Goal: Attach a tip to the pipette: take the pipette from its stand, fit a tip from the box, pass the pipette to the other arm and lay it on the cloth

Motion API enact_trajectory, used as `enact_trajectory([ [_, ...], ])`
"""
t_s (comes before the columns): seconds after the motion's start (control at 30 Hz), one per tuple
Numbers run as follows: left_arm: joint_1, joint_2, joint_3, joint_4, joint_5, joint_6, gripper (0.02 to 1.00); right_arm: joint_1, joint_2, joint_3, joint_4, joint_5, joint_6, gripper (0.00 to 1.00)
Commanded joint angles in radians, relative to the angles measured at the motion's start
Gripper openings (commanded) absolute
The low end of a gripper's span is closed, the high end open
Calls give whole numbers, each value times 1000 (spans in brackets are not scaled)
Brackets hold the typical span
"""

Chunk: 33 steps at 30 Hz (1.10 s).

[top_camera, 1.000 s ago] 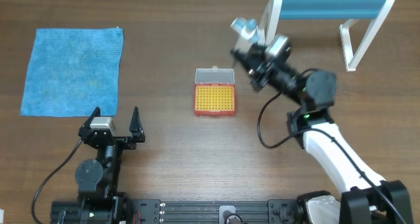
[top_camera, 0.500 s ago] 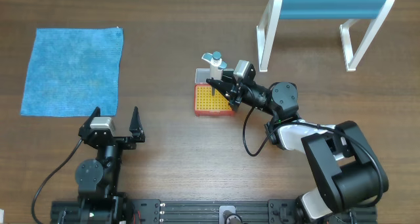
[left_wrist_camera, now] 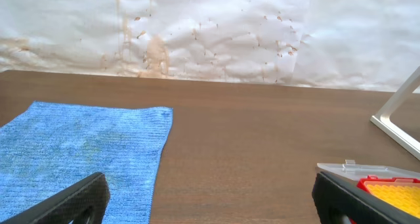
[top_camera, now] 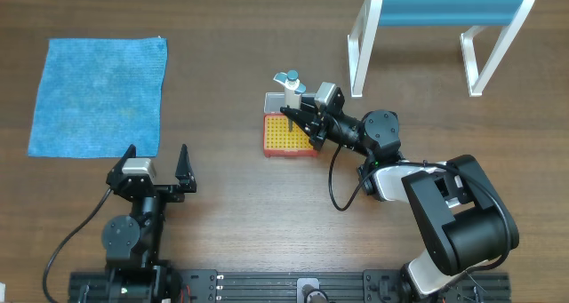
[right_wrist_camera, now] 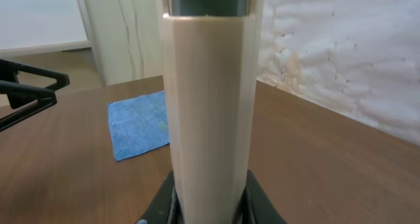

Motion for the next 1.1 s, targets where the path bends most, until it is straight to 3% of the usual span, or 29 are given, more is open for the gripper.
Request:
enact_trajectory([
  [0.03,-5,-8,-2,-6,11,10,998,8,13,23,8,24,-15,77],
  [1.1,-5,-8,-2,-6,11,10,998,12,5,24,0,42,-26,80],
])
